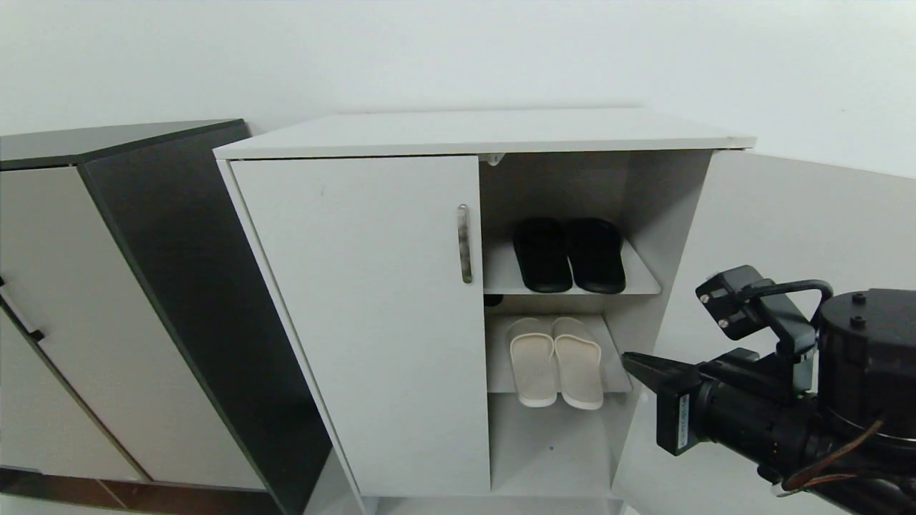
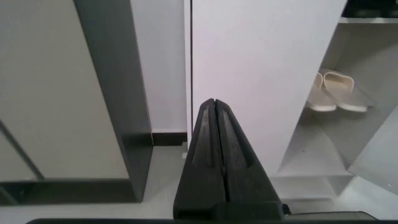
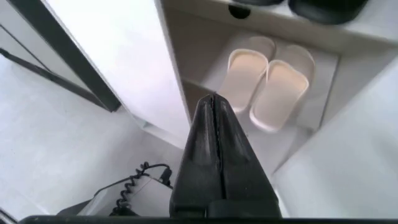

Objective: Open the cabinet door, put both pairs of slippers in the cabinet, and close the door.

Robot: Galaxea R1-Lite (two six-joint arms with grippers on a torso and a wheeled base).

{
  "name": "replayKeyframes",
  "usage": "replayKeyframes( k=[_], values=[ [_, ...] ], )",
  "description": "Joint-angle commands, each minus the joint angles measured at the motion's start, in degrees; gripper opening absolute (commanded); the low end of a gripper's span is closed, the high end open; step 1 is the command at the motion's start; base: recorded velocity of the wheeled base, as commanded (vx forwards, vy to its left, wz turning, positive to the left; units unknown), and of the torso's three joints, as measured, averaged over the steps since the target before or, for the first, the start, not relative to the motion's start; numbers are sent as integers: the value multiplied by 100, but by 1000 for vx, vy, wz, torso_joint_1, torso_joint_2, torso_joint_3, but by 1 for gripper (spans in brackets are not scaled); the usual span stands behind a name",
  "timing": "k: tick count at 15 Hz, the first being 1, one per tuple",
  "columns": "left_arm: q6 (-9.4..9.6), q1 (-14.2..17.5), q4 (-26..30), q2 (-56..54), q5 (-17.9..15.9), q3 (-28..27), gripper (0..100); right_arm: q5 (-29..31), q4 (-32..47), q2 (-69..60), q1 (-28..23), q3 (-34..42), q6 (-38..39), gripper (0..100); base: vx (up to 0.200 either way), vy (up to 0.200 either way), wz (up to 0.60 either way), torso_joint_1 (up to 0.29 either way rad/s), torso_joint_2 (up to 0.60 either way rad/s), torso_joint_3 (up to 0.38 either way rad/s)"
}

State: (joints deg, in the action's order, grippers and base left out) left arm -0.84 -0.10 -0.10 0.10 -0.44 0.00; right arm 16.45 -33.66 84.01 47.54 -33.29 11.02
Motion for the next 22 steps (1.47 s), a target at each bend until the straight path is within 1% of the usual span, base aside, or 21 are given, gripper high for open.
replayKeyframes(
  k=[1,4,7,10,12,22],
  values=[
    [-4,1,1,-1,0,0,0,-1,-9,142,-26,-2,23,0,-200,0,0,2,-2,-12],
    [5,1,1,-1,0,0,0,8,-44,257,-35,-2,181,0,-200,0,0,2,4,4],
    [5,1,1,-1,-9,0,0,25,-132,301,-35,7,181,0,-200,0,0,1,4,4],
    [5,1,1,-1,-9,0,0,17,-255,309,-35,174,164,0,-200,0,0,2,4,1],
    [5,1,1,-1,-9,0,0,17,-413,345,-70,227,137,0,0,0,0,0,0,0],
    [5,1,1,-1,-9,0,0,25,-545,389,-105,297,128,0,0,0,0,0,0,0]
  ],
)
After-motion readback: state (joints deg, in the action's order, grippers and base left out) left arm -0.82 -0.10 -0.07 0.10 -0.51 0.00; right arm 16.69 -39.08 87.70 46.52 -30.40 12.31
